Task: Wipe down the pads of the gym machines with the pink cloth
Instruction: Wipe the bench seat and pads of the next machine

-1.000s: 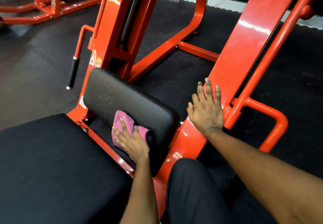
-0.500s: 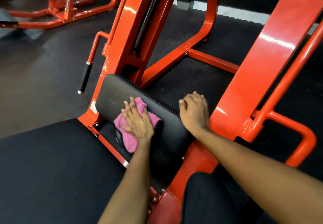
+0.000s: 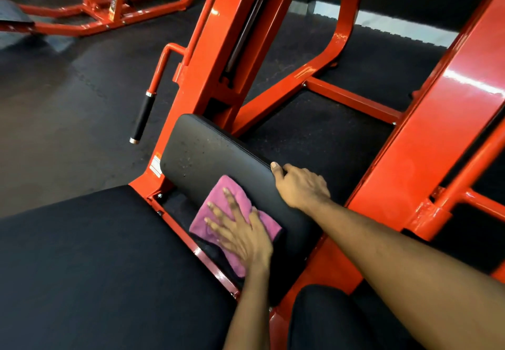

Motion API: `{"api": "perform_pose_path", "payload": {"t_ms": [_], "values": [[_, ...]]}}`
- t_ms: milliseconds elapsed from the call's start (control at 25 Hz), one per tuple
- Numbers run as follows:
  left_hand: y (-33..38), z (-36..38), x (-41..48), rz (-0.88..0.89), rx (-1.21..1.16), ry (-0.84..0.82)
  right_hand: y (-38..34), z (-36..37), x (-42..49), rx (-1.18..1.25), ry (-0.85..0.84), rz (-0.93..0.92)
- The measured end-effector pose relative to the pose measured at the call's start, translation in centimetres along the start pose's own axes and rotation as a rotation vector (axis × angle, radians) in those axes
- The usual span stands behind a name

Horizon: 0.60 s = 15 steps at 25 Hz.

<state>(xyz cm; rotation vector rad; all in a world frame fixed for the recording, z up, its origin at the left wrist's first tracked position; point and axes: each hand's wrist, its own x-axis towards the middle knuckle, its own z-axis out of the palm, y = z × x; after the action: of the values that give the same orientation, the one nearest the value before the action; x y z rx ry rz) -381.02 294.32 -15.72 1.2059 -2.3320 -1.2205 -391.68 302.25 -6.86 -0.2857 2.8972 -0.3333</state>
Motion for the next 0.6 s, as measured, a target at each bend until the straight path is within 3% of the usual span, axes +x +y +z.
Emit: {"api": "perform_pose_path", "payload": {"t_ms": [120, 280, 400, 600], "values": [[2.2, -0.8, 5.5, -0.017, 0.022, 0.02, -1.2, -0.5, 1.4, 0.045, -0.097, 0.057], [2.5, -2.4, 15.2, -0.033, 0.031, 0.1, -1.6, 1.1, 1.7, -0.025, 0.145, -0.003], [2.2, -4.1, 21.2, -0.062, 0.004, 0.13, -1.7, 1.2, 1.7, -0.044, 0.152, 0.009], [1.9, -5.1, 20.5, -0.07, -0.081, 0.127, -1.9, 1.3, 1.7, -0.082, 0.188, 0.009]]}}
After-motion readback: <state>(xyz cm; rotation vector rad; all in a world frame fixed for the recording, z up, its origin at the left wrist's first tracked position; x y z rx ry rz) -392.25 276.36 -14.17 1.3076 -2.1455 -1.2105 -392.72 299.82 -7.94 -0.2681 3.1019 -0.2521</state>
